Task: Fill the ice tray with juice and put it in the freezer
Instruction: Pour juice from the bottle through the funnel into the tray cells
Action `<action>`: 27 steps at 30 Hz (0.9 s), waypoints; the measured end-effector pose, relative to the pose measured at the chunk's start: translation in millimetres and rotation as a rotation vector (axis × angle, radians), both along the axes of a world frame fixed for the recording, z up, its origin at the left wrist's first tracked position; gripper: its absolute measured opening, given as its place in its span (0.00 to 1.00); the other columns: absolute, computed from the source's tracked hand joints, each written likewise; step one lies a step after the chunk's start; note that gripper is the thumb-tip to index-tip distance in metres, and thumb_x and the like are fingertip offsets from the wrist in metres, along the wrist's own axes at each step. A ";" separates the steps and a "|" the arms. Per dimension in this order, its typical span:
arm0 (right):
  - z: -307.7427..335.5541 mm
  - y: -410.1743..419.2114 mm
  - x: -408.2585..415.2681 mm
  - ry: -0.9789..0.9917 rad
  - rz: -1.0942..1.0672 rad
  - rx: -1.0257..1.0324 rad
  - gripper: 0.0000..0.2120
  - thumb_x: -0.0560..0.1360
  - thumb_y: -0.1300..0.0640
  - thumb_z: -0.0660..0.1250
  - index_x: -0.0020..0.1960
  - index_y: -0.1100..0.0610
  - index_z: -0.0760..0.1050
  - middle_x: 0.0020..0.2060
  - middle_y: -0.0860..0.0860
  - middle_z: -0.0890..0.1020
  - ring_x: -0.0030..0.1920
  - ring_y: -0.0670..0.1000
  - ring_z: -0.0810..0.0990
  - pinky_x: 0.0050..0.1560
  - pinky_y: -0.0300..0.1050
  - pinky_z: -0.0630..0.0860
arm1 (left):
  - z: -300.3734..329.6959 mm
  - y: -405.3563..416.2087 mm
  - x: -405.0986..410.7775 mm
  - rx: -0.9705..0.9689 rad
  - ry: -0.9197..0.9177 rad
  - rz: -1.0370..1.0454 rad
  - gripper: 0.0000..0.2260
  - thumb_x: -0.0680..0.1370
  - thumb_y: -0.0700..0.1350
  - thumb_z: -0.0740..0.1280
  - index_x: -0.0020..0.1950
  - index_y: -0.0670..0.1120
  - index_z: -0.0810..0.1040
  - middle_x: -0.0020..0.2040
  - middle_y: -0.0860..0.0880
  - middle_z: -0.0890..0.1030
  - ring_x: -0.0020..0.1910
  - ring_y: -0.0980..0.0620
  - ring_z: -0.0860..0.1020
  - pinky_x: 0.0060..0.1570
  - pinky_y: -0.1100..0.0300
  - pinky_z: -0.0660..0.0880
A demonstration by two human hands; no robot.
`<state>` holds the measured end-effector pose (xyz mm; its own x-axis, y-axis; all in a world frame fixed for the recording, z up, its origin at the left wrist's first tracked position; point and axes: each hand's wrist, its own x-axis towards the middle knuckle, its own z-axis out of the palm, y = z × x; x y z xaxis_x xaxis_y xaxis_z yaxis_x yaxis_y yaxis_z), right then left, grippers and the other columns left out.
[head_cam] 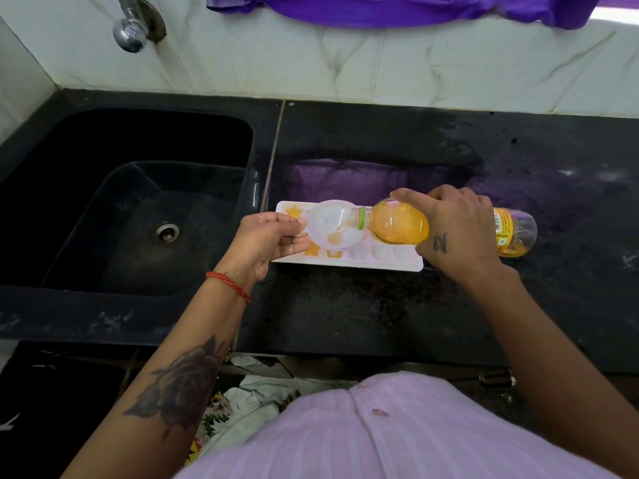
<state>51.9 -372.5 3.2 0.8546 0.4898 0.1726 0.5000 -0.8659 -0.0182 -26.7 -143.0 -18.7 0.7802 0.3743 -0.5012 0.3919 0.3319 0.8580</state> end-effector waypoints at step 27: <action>-0.3 -31.0 -1.5 0.013 -0.082 0.014 0.33 0.68 0.59 0.71 0.69 0.42 0.66 0.52 0.56 0.77 0.52 0.60 0.73 0.52 0.52 0.66 | -10.9 -28.6 22.4 -0.033 -0.022 -0.088 0.05 0.72 0.34 0.70 0.38 0.38 0.76 0.25 0.46 0.81 0.26 0.52 0.82 0.27 0.65 0.78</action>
